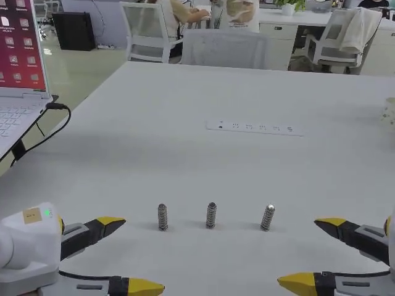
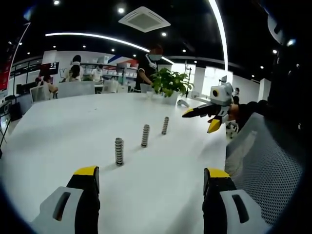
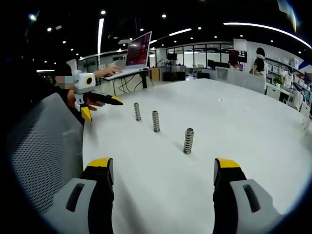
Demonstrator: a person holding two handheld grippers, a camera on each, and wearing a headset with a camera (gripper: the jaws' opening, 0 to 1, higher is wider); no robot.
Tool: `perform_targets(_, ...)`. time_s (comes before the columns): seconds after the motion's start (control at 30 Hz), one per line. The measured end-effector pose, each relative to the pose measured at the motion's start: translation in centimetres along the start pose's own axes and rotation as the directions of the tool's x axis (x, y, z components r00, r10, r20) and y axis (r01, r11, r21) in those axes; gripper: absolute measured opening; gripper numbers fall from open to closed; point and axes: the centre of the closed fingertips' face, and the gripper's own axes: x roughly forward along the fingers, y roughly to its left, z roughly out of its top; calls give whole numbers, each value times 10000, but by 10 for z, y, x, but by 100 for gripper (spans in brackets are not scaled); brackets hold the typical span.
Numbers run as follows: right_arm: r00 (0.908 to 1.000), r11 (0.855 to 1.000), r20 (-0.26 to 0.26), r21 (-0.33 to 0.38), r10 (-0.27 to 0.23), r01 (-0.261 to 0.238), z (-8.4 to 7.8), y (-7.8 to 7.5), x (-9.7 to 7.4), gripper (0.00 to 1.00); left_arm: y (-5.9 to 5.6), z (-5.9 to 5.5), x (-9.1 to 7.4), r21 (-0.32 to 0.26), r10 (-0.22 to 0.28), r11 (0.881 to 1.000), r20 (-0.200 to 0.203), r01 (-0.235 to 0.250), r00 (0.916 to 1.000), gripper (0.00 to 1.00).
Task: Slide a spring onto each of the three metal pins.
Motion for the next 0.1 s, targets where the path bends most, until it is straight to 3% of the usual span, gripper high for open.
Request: perform_targets(0.1,10000,10000,-3,1,-4,4,0,0,0,85,-1,0,0,2,-7,10000,-3,7,10000,85)
